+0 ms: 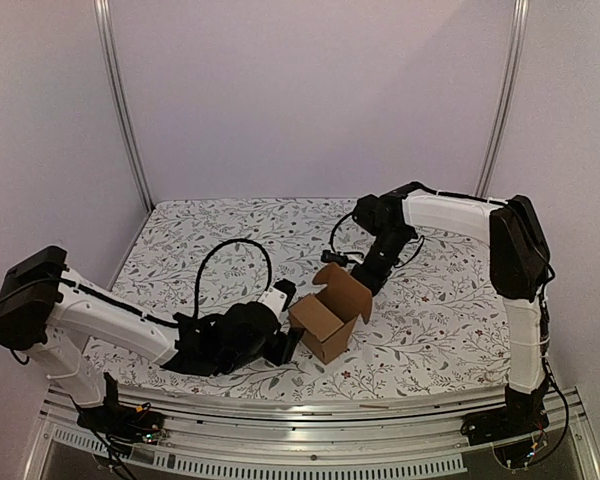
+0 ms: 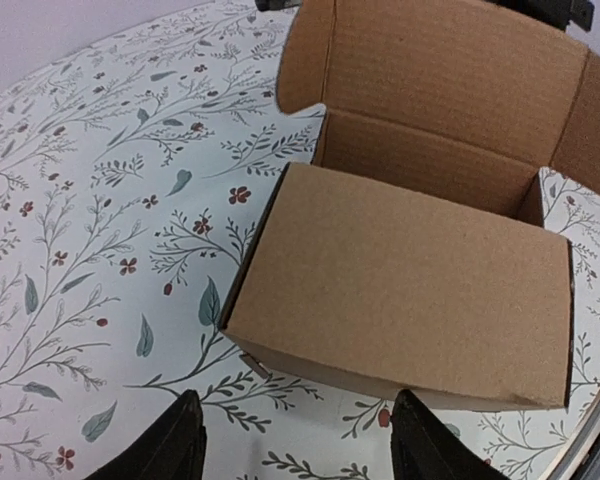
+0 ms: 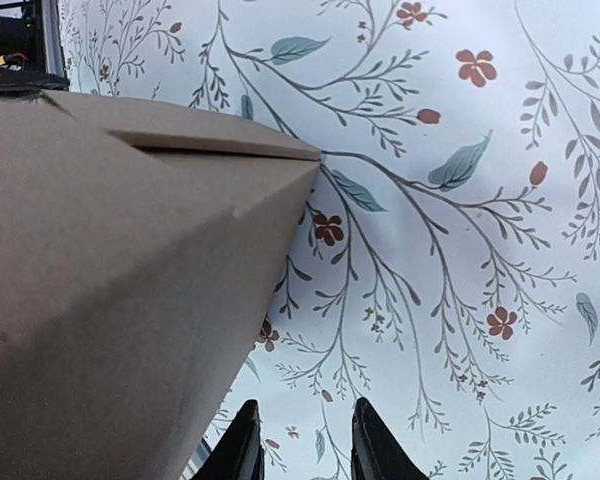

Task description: Fold the paper box

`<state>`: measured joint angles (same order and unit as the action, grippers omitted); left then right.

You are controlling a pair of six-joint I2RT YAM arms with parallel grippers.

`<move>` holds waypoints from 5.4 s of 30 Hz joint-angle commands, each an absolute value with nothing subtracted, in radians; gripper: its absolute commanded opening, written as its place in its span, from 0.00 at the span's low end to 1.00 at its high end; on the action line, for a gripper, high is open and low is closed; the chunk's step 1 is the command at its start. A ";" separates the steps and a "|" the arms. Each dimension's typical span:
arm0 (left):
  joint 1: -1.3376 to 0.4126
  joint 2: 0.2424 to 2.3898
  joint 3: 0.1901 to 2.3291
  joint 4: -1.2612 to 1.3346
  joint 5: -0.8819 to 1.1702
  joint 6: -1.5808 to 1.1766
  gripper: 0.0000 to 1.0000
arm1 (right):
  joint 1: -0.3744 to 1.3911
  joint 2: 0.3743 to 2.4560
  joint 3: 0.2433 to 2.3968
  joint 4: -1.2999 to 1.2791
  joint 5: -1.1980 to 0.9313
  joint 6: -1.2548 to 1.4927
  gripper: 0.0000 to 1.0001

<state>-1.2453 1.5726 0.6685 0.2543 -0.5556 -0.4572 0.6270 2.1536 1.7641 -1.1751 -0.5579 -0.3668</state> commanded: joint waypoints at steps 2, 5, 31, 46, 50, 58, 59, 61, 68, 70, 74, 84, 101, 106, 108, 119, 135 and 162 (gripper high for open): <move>-1.187 1.658 0.798 0.218 -0.478 -0.384 0.63 | 0.690 2.122 1.749 -1.218 -0.571 -0.372 0.29; -1.172 1.692 0.857 0.193 -0.452 -0.355 0.64 | 0.693 2.143 1.747 -1.233 -0.569 -0.379 0.29; -1.116 2.253 1.635 0.031 -0.132 -0.243 0.65 | 0.198 1.984 1.396 -1.112 -0.379 -0.367 0.34; -1.090 2.465 1.947 0.028 -0.008 -0.304 0.65 | -0.045 1.978 1.353 -1.070 -0.110 -0.447 0.43; -1.087 2.468 1.948 0.043 -0.008 -0.301 0.66 | -0.045 1.915 1.325 -1.072 -0.178 -0.458 0.44; -1.084 2.438 1.889 0.077 0.012 -0.319 0.66 | 0.091 1.880 1.277 -1.129 -0.331 -0.449 0.44; -1.084 2.424 1.865 0.089 0.007 -0.319 0.66 | 0.104 1.891 1.284 -1.141 -0.369 -0.440 0.44; -1.081 2.397 1.823 0.103 0.006 -0.325 0.66 | 0.118 1.919 1.308 -1.173 -0.460 -0.428 0.44; -1.068 2.278 1.627 0.161 -0.020 -0.342 0.66 | 0.227 2.044 1.387 -1.221 -0.656 -0.410 0.43; -1.068 2.213 1.532 0.195 -0.050 -0.342 0.66 | 0.281 2.060 1.411 -1.216 -0.672 -0.403 0.43; -1.068 2.057 1.329 0.241 -0.121 -0.336 0.66 | 0.396 2.106 1.492 -1.191 -0.702 -0.355 0.43; -1.064 1.808 1.108 0.017 -0.388 -0.258 0.67 | 0.610 2.316 1.774 -1.182 -0.602 -0.197 0.44; -1.040 2.115 1.545 -0.015 -0.281 -0.182 0.67 | 0.225 2.228 1.702 -1.148 -0.129 -0.278 0.51; -1.040 2.297 1.795 -0.119 -0.185 -0.186 0.67 | 0.106 2.164 1.666 -1.138 -0.116 -0.340 0.51; -1.039 2.351 1.856 -0.126 -0.157 -0.194 0.66 | 0.081 2.128 1.642 -1.131 -0.126 -0.361 0.51; -1.036 2.587 2.146 -0.177 -0.063 -0.223 0.66 | -0.032 1.990 1.543 -1.103 -0.149 -0.406 0.52; -1.067 1.983 1.552 0.086 -0.199 -0.165 0.67 | -0.015 1.760 1.485 -1.109 -0.824 -0.586 0.99; -1.243 1.269 0.556 -0.200 -0.608 -0.727 0.63 | 1.003 1.852 1.345 -0.925 -0.205 -0.705 0.36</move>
